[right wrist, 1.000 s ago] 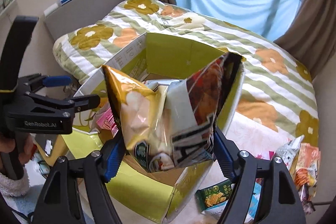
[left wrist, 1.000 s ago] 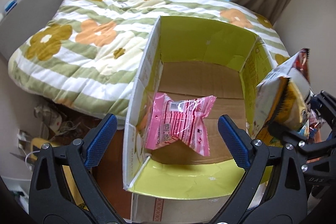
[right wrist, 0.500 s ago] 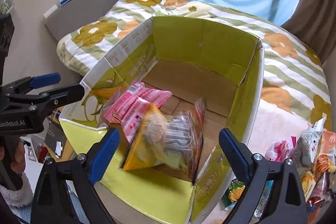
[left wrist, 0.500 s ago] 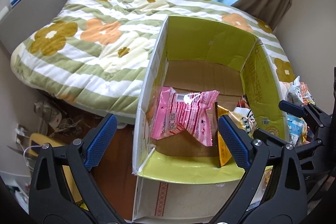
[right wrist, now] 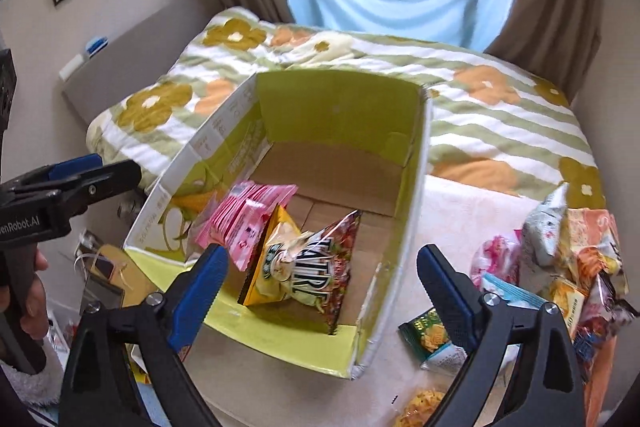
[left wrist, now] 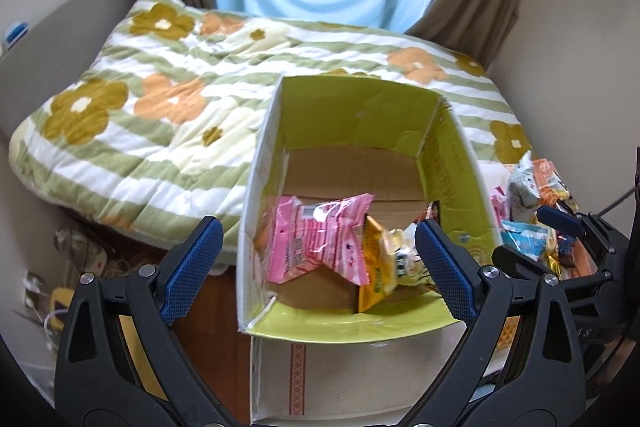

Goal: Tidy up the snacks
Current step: 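Lower the chip bag into the box and open the right tool, then grasp the blue-white bag with the left tool while the right tool reaches the yellow Pillows bag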

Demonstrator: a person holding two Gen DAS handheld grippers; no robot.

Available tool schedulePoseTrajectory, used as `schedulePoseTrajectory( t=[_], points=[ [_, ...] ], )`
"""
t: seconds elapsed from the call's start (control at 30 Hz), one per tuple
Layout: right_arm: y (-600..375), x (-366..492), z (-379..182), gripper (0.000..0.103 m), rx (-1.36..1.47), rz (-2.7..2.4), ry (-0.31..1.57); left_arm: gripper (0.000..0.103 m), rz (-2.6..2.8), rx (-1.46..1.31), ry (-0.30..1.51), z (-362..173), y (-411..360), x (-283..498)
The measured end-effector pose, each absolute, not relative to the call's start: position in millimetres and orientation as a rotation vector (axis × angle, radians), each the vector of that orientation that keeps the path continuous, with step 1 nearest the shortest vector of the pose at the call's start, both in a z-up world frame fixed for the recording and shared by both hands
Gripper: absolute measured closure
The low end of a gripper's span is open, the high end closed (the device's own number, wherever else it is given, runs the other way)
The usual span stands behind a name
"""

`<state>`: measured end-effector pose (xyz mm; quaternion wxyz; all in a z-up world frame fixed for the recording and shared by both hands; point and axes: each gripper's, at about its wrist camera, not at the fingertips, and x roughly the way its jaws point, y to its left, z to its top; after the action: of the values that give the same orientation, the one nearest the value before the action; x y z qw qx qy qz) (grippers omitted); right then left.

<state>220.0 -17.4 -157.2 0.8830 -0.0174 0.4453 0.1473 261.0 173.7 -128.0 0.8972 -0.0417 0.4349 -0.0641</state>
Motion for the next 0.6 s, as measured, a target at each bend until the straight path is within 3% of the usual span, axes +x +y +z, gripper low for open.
schedulePoseTrajectory(
  t=[0.3, 0.6],
  points=[
    [-82.8, 187.4, -122.7, 0.009, 0.050, 0.195, 0.854, 0.007, -0.228, -0.079, 0.838, -102.4, 118.8, 238.4],
    [-204.9, 148.3, -114.9, 0.009, 0.081, 0.124, 0.848, 0.007, -0.279, -0.064, 0.831, -89.1, 3.0, 212.2]
  ],
)
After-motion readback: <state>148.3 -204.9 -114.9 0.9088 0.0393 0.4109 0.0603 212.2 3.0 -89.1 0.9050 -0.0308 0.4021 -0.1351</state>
